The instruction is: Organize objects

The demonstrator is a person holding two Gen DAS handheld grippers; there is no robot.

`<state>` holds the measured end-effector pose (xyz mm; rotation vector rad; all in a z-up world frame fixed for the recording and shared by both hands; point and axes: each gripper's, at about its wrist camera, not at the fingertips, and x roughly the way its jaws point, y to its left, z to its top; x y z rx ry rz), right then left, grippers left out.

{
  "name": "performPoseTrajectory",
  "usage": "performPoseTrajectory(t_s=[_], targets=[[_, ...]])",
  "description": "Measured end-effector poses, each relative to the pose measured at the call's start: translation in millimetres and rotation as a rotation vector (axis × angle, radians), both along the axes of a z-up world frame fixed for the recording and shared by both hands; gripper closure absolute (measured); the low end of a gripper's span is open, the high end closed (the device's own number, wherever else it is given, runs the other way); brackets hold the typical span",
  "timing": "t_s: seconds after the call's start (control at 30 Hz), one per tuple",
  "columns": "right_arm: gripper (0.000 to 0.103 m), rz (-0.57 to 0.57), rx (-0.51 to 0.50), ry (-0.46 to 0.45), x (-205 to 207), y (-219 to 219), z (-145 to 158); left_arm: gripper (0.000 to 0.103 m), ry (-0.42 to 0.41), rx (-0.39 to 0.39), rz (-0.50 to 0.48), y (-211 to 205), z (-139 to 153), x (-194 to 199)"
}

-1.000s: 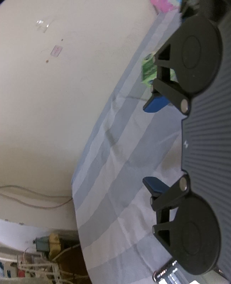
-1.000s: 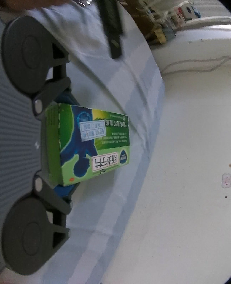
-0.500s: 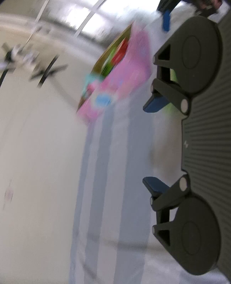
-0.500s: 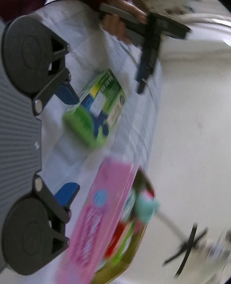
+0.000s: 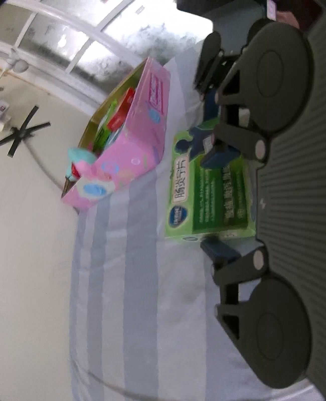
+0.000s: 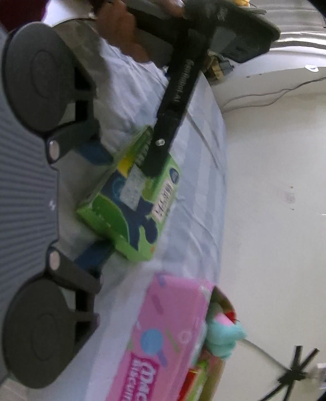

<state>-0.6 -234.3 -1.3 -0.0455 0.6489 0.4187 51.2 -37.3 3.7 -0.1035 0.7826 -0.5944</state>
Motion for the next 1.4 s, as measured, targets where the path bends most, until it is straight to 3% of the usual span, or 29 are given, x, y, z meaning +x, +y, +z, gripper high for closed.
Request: performPoseTrajectory(t_s=[0.07, 0.2, 0.37, 0.57, 0.6, 0.67, 0.8, 0.97, 1.17, 1.23, 1.4], targets=[[0.037, -0.001, -0.026, -0.034, -4, 4, 5, 0.039, -0.056, 0.027, -0.004, -6, 16, -6], [0.036, -0.041, 0.014, -0.166, -24, -23, 39, 0.040, -0.144, -0.018, -0.065, -23, 60, -8], [0.036, -0.155, 0.065, -0.256, -20, -85, 72, 0.040, -0.222, -0.034, -0.131, -92, 92, 25], [0.032, -0.302, -0.013, -0.267, 34, -146, 82, 0.031, -0.268, 0.040, -0.136, -202, 95, 77], [0.024, -0.336, -0.030, -0.263, 48, -155, 81, 0.031, -0.248, 0.059, -0.125, -215, 92, 87], [0.023, -0.425, -0.057, -0.241, 75, -172, 71, 0.031, -0.189, 0.119, -0.060, -238, 78, 110], [0.024, -0.480, 0.066, -0.238, 77, -199, 58, 0.031, -0.128, 0.116, -0.006, -237, 56, 122], [0.024, -0.499, 0.140, -0.249, 61, -210, 48, 0.030, -0.170, 0.145, 0.023, -226, 52, 109], [0.024, -0.527, 0.197, -0.276, 39, -206, 60, 0.029, -0.220, 0.173, 0.046, -201, 59, 79], [0.023, -0.538, 0.235, -0.283, 23, -202, 61, 0.021, -0.236, 0.175, 0.051, -188, 61, 65], [0.022, -0.605, 0.358, -0.299, -19, -187, 60, 0.021, -0.261, 0.181, 0.083, -152, 62, 32]])
